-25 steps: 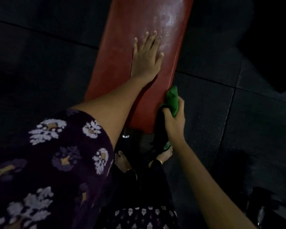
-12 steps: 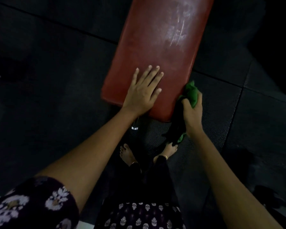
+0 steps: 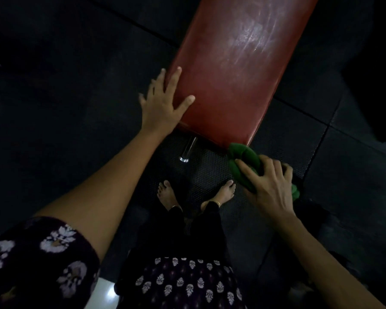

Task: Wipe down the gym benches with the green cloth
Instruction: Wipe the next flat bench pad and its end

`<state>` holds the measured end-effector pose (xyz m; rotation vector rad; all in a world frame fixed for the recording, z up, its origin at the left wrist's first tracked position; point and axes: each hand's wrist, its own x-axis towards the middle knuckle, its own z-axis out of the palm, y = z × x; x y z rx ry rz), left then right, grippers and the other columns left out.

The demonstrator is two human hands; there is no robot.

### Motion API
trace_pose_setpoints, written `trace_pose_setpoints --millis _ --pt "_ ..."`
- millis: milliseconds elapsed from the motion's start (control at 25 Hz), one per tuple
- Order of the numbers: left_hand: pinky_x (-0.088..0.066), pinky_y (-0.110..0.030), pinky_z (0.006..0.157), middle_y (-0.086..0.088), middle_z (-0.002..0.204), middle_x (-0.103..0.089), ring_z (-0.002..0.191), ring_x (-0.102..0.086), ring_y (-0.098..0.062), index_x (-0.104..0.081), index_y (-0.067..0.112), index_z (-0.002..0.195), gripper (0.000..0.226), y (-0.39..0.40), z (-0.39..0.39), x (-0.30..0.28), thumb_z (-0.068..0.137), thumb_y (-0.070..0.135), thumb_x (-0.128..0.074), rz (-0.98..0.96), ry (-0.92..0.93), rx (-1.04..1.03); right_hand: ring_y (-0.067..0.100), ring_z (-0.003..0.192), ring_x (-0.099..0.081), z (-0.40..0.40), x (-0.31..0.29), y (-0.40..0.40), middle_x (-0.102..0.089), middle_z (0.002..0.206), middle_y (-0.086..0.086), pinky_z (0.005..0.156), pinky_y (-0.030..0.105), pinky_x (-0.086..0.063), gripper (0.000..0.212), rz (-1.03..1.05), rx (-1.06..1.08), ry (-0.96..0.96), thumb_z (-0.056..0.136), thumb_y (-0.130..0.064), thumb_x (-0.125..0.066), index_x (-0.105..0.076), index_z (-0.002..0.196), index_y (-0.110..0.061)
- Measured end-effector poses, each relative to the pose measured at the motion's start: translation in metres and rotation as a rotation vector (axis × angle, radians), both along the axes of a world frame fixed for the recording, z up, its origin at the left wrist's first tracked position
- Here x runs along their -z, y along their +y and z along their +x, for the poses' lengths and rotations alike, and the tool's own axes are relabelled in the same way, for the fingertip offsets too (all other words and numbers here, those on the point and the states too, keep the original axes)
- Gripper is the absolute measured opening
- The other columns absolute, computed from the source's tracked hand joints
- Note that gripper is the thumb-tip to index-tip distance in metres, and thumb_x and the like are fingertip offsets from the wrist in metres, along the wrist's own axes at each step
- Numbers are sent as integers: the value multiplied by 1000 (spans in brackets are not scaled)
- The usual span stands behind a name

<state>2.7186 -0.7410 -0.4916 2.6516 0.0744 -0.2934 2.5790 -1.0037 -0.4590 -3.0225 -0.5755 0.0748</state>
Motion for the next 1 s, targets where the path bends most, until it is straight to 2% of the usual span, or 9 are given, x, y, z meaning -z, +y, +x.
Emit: trace_pose_setpoints --millis 80,160,280,440,600,800,920,1000 --pt "-24 -54 111 -9 158 -11 141 -22 -31 -11 31 150 72 5 -2 -4 91 60 -38 -141 66 -31 33 93 -48 26 6 10 -40 117 15 80 52 -44 45 -77 -127 -135 81 -35 -55 -43 124 -30" --pt "-21 -48 112 -7 158 -10 142 -19 -25 -7 25 151 71 9 1 -9 95 50 -43 -244 90 -37 31 93 -43 57 14 37 -39 119 15 81 50 -40 50 -114 -269 -231 76 -27 -64 -42 122 -30" --pt "-22 -40 113 -8 157 -14 142 -22 -21 -8 14 151 74 14 3 -12 95 43 -48 -375 129 -105 30 96 -39 88 18 76 -37 122 16 83 49 -29 47 -182 -461 -266 74 -25 -54 -46 120 -28" --pt "-21 -30 112 -8 156 -16 141 -23 -19 -10 15 151 72 18 4 -14 95 36 -51 -500 225 -158 32 96 -41 75 9 43 -38 123 18 84 52 -34 44 -205 -542 -225 81 -21 -48 -44 124 -26" --pt "-26 -31 111 -6 154 -21 138 -28 -18 -14 18 150 69 22 5 -17 95 32 -53 -638 260 -208 32 93 -43 72 -1 28 -39 120 19 81 51 -33 50 -240 -567 -212 74 -24 -60 -45 122 -26" --pt "-29 -32 109 -7 153 -23 136 -30 -20 -15 18 150 68 26 5 -16 95 31 -53 -680 268 -218 30 97 -50 104 12 115 -40 120 14 85 50 -32 37 -306 -658 -273 78 -31 -49 -61 113 -31" --pt "-26 -32 109 -8 153 -21 137 -29 -21 -11 18 150 69 26 5 -16 96 30 -51 -719 341 -190 32 97 -50 101 11 99 -42 121 17 85 51 -33 39 -276 -677 -258 80 -26 -52 -59 118 -29" --pt "-16 -46 115 -7 153 -23 138 -27 -23 -10 20 150 69 27 8 -13 96 34 -51 -650 351 -165 32 95 -44 92 4 71 -41 120 18 83 52 -31 46 -232 -657 -231 78 -22 -55 -49 123 -26"
